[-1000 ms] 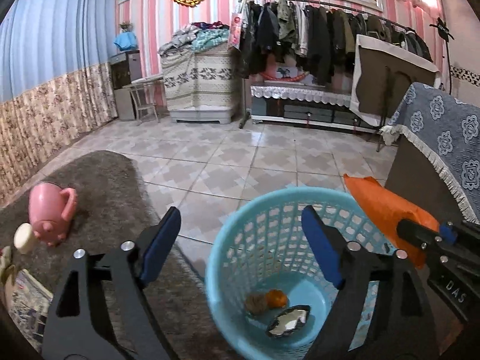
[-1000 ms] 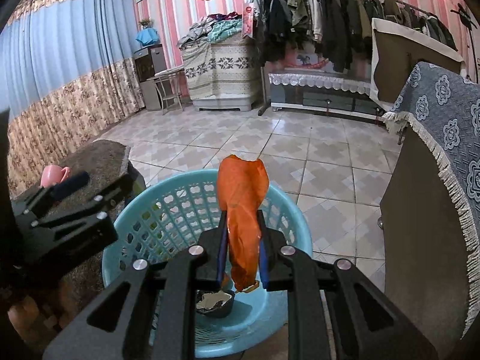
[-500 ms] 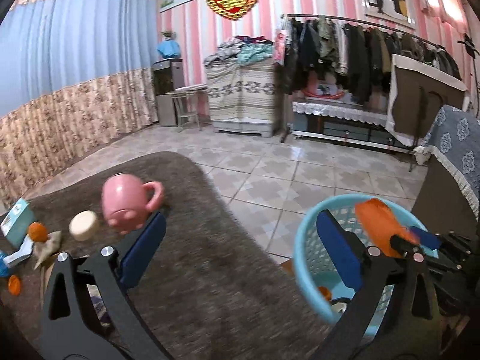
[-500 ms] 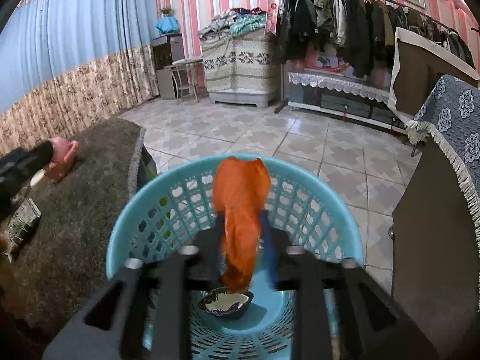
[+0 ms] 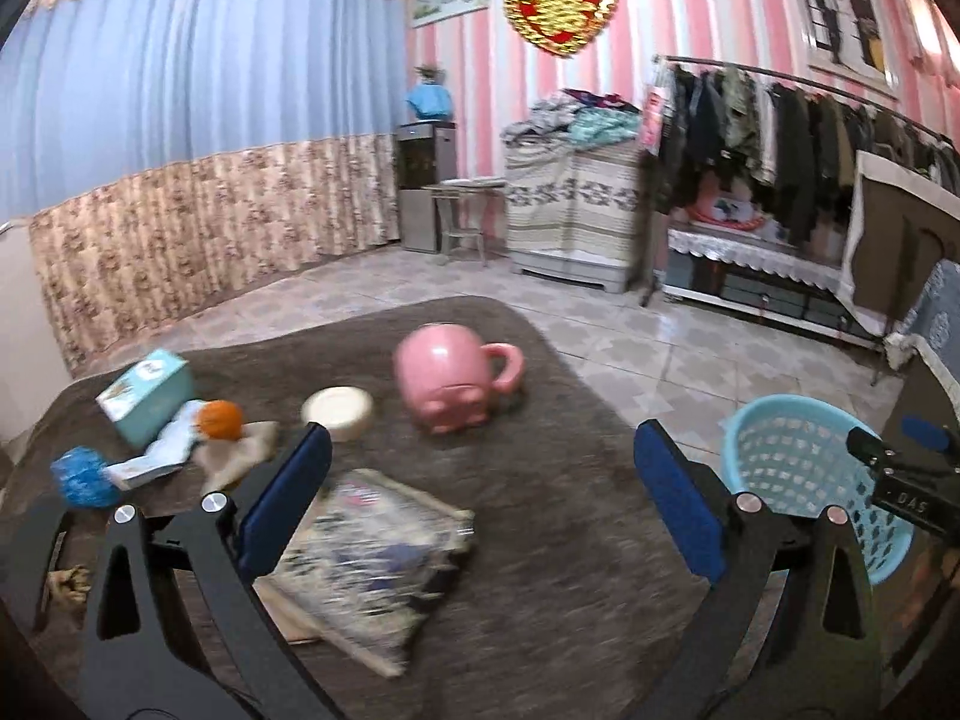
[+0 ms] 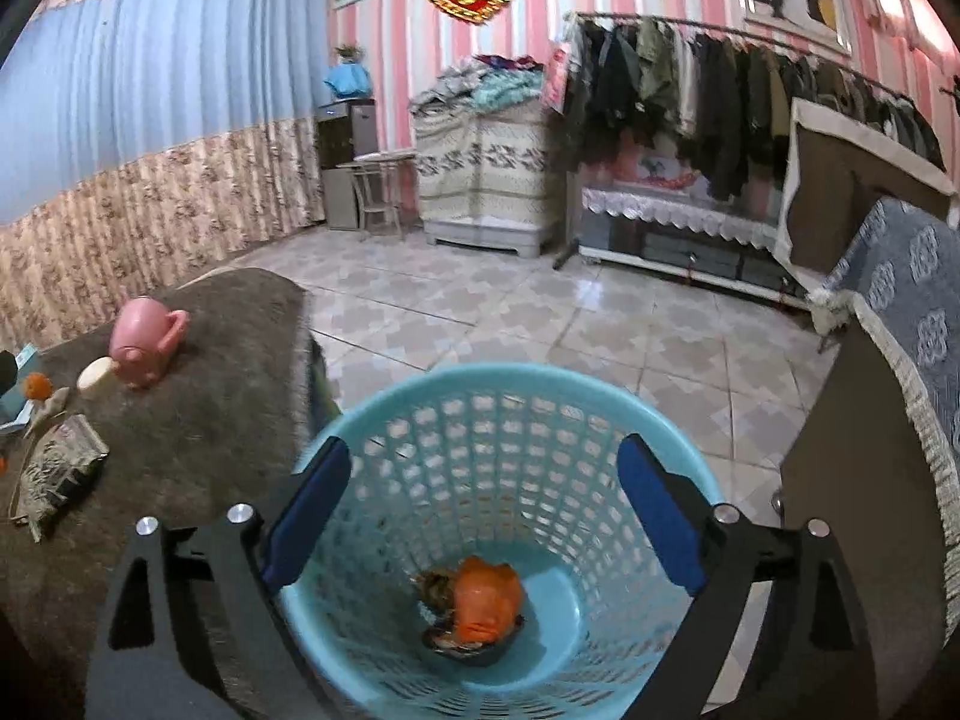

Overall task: Collect trash
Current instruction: 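Return to the rug and grasp another brown paper bag with the left gripper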

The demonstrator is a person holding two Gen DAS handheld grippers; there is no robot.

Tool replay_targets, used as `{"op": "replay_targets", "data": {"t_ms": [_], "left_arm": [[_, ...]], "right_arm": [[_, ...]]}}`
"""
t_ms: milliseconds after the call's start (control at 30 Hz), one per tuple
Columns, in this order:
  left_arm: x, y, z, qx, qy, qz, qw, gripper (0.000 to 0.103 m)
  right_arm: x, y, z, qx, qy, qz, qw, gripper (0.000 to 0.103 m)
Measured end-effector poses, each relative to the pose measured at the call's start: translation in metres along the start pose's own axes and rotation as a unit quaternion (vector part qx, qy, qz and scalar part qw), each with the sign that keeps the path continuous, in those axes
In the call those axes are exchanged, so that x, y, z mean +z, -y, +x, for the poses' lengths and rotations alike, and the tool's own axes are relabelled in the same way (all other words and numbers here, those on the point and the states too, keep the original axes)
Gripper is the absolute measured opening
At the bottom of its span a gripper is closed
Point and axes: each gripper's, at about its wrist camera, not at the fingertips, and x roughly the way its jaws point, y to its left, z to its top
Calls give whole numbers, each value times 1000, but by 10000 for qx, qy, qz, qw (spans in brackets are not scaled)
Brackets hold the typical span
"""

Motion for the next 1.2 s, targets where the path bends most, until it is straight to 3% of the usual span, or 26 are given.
{"op": "replay_targets", "data": {"t_ms": [167,333,600,900,1200], "left_arm": [[-3,-46,-20,374,57,-166,9991,97],[-13,-95,-39,762,29,-398,9963,97],[-34,-153,-63,1398,-51,-361,9895,98],[-66,-211,-81,1920,-311,-622,9789,97],[-108,-261,-73,2023,-892,-1026,9698,97]], "right_arm": [[11,-36,-17,273,260,-319,9988,93],[13,-77,-24,826,213,-600,9945,93],[5,-138,-36,1199,218,-1165,9857,93],[0,-177,-37,1575,84,-1142,9809,93],[-15,-206,-28,1599,-224,-1221,9793,93]]}}
